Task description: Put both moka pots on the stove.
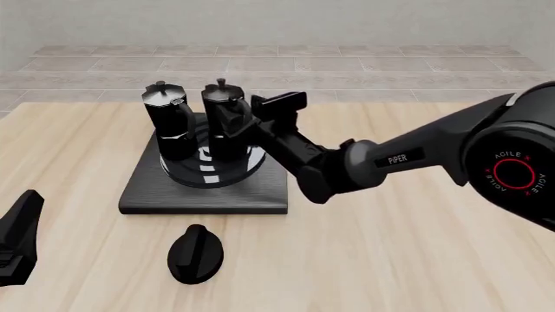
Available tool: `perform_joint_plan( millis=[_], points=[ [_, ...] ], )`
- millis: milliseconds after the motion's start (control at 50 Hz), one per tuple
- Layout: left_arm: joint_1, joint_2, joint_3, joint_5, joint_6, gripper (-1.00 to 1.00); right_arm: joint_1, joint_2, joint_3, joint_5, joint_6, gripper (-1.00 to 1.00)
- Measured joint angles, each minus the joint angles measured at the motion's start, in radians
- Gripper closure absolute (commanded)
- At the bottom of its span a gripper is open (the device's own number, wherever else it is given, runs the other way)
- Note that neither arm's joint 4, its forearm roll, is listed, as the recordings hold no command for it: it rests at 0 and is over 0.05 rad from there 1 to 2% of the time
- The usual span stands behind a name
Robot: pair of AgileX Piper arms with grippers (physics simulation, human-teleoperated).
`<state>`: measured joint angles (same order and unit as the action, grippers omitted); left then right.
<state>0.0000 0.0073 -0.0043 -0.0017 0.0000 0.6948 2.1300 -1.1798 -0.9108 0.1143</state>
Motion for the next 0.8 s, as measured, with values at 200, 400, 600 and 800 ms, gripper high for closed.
perform_joint_plan(
  millis=[200, 400, 600, 800],
  points=[
    [0.0, 0.0, 0.0, 0.0, 0.0, -1.0, 0.002, -0.046, 0.065, 0.009, -0.03, -1.0],
    [0.0, 0.0, 0.0, 0.0, 0.0, -1.0, 0.002, -0.115, 0.125, 0.035, -0.044, -1.0],
    [0.0, 0.0, 0.0, 0.0, 0.0, -1.0, 0.004, -0.163, 0.157, 0.062, -0.05, -1.0],
    [0.0, 0.0, 0.0, 0.0, 0.0, -1.0, 0.001, -0.192, 0.168, 0.083, -0.05, -1.0]
  ],
)
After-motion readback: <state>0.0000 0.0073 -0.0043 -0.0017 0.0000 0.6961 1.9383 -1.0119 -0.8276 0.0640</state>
